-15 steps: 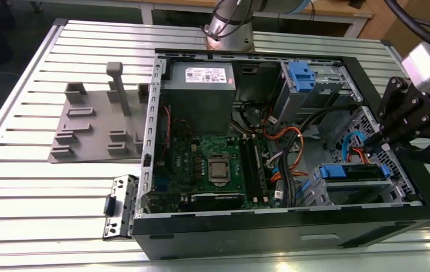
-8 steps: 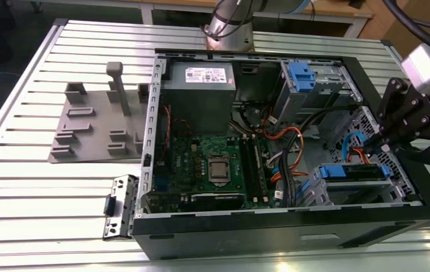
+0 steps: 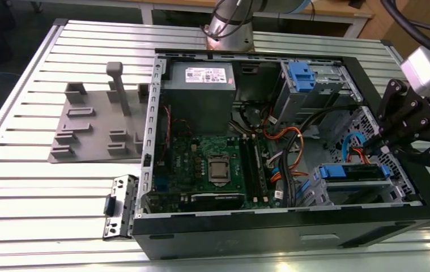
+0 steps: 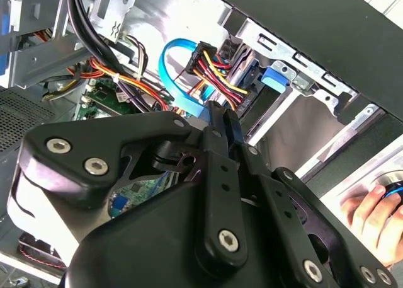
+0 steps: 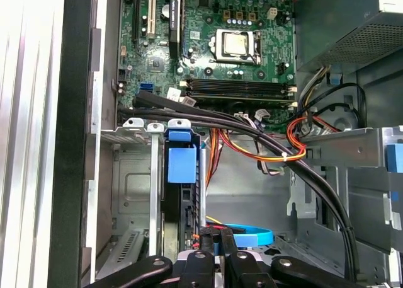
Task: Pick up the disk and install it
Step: 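Insert the second disk wire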
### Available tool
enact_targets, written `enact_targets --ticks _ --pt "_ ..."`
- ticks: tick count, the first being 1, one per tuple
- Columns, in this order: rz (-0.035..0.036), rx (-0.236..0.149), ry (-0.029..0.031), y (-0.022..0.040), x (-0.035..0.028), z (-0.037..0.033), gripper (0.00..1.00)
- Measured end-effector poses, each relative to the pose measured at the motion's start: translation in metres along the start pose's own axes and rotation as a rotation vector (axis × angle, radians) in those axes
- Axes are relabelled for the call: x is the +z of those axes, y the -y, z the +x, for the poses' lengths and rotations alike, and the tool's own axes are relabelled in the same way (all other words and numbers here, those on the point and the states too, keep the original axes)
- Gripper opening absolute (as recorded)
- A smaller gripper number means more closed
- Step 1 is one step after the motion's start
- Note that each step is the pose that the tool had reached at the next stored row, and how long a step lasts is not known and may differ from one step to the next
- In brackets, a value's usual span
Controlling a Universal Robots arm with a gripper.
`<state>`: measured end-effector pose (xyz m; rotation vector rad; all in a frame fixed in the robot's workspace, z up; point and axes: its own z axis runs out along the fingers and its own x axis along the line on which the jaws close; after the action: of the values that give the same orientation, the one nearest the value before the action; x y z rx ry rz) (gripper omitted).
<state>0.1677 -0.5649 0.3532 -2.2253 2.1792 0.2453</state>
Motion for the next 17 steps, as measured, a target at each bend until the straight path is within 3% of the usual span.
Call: enact_targets --ticks 9,11,17 --pt "0.0 0.0 0.0001 0.0003 0.0038 0.0012 0.16" --pt "0.0 0.0 0.0 0.0011 0.0112 0.0022 0.16" --pt "0.0 0.0 0.0 0.0013 0.0141 0.0025 0.16"
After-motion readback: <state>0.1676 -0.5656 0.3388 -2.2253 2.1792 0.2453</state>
